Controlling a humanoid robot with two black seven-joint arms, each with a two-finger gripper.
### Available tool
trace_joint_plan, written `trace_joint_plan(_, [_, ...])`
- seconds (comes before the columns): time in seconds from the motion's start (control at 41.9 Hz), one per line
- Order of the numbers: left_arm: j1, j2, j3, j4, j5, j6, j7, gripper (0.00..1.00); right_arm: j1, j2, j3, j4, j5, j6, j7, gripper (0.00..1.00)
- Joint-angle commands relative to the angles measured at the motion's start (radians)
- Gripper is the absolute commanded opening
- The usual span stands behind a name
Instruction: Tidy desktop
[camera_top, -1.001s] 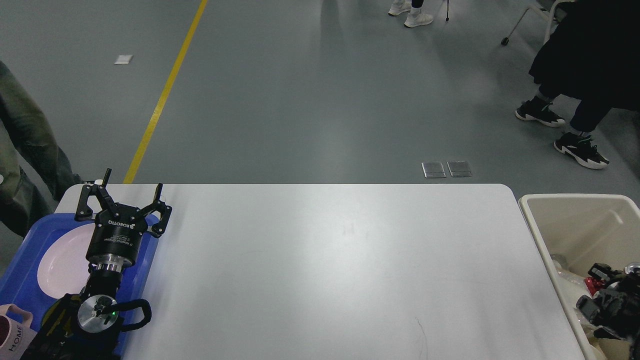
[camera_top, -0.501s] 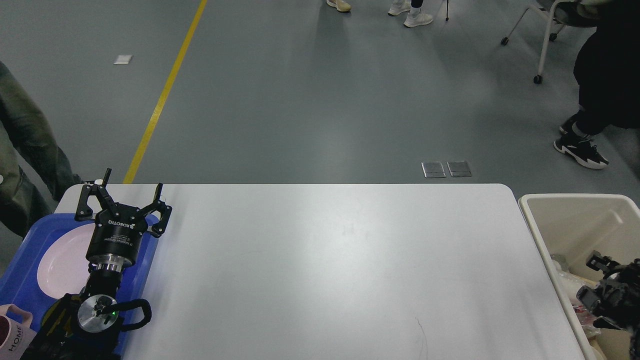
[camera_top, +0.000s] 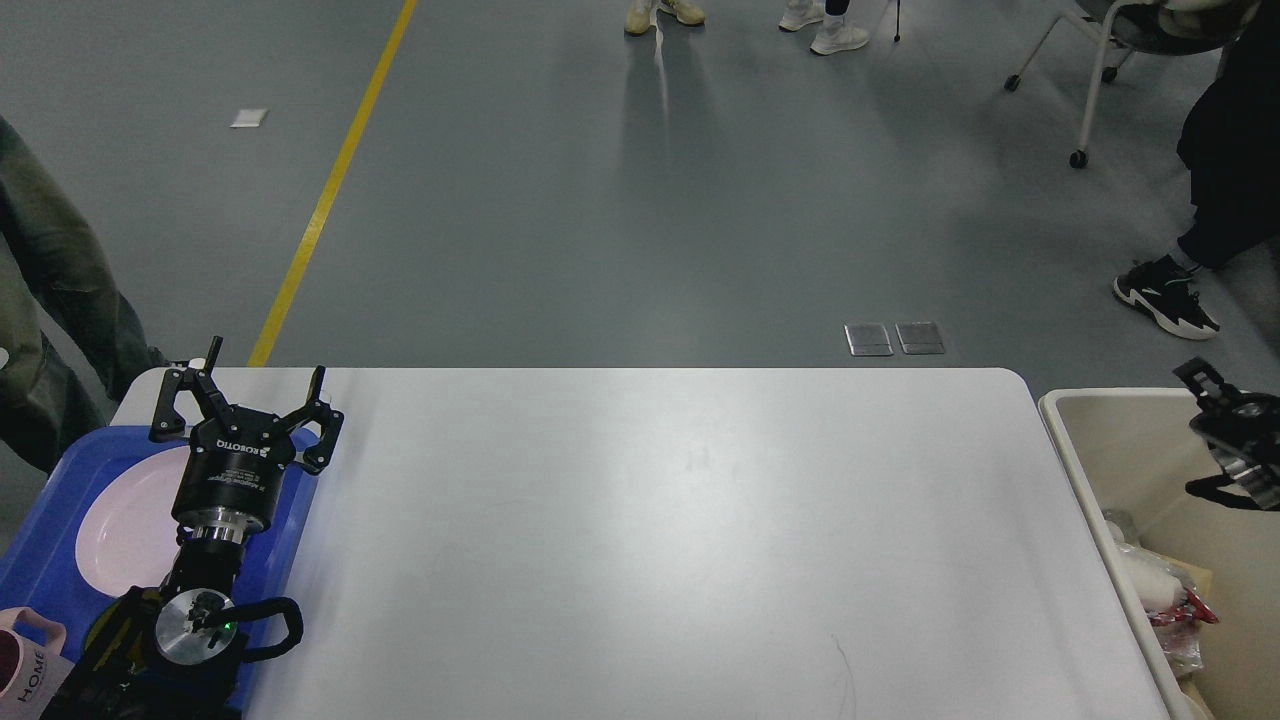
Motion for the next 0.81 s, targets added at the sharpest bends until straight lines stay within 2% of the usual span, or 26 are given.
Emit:
trace_joint_plan(0.0, [0.000, 0.000, 0.000, 0.000, 0.000, 0.000, 0.000, 0.97, -0.004, -0.013, 0.425, 0.020, -0.001, 0.007, 0.003, 1.00])
trace_joint_plan(0.072, [0.000, 0.000, 0.000, 0.000, 0.000, 0.000, 0.000, 0.97, -0.015, -0.002, 0.632, 0.026, -0.003, 0.007, 0.003, 1.00])
trace_joint_plan(0.167, [0.002, 0.000, 0.000, 0.000, 0.000, 0.000, 0.000, 0.97, -0.018, 0.007, 0.816, 0.046, -0.003, 0.011, 0.003, 1.00])
trace_joint_plan(0.358, [0.000, 0.000, 0.000, 0.000, 0.000, 0.000, 0.000, 0.97, -0.139, -0.006, 1.181, 0.261, -0.007, 0.027, 0.014, 1.00])
trace_joint_plan(0.429, [0.000, 0.000, 0.000, 0.000, 0.000, 0.000, 0.000, 0.97, -0.217, -0.008, 1.321, 0.334, -0.020, 0.092, 0.050, 1.00])
trace_joint_plan(0.548, [0.002, 0.000, 0.000, 0.000, 0.000, 0.000, 0.000, 0.97, -0.342, -0.003, 1.432, 0.391, -0.043, 0.287, 0.182, 1.00])
trace_joint_plan(0.572, [0.002, 0.000, 0.000, 0.000, 0.000, 0.000, 0.000, 0.97, -0.375, 0.001, 1.444, 0.391, -0.064, 0.360, 0.239, 1.00])
trace_joint_plan(0.596, [0.000, 0.000, 0.000, 0.000, 0.000, 0.000, 0.000, 0.97, -0.394, 0.003, 1.443, 0.391, -0.076, 0.382, 0.268, 1.00])
trace_joint_plan(0.739, [0.002, 0.000, 0.000, 0.000, 0.000, 0.000, 0.000, 0.97, -0.495, 0.041, 1.449, 0.390, -0.185, 0.418, 0.468, 1.00])
trace_joint_plan(0.787, [0.000, 0.000, 0.000, 0.000, 0.000, 0.000, 0.000, 0.97, -0.521, 0.064, 1.446, 0.382, -0.208, 0.418, 0.517, 1.00])
